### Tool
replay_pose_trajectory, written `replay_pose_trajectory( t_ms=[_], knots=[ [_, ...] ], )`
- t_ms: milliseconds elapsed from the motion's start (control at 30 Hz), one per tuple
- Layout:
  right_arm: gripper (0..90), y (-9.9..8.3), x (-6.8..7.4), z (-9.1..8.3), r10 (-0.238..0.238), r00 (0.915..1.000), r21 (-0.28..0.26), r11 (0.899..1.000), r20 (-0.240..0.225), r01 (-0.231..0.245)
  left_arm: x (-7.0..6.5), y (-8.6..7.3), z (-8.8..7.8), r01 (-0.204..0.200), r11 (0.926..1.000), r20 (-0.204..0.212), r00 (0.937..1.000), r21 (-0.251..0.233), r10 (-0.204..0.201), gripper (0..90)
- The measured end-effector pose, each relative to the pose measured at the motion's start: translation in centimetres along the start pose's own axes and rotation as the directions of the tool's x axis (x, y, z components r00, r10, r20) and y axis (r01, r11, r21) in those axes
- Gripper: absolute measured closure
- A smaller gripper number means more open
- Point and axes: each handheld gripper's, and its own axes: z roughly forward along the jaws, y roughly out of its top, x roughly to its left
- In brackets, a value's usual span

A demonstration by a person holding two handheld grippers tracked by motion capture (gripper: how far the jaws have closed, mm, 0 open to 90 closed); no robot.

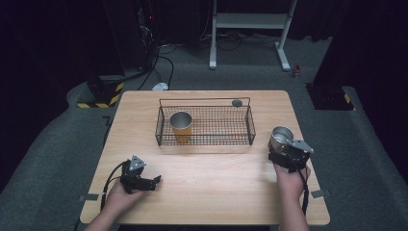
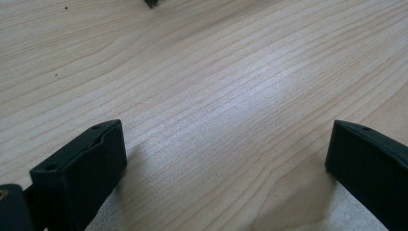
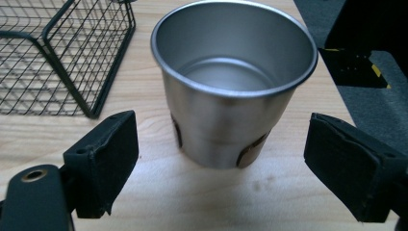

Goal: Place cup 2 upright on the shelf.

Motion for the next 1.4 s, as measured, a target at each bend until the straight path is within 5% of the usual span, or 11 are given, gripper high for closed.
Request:
replay_pose_trajectory(
  t_ms=[967, 1400],
  knots=[
    [12.1, 1.8, -0.3, 3.8, 0.039, 0.9992, -0.017, 0.999, -0.012, -0.039, 0.0, 0.0, 0.0, 0.001, 1.0000, 0.000, 1.0000, 0.000, -0.001, 0.9],
    [18.0, 1.9, -0.4, 3.7, 0.038, 0.9992, -0.033, 0.999, -0.013, -0.039, 0.0, 0.0, 0.0, 0.001, 1.0000, 0.000, 1.0000, 0.000, -0.001, 1.0]
  ],
)
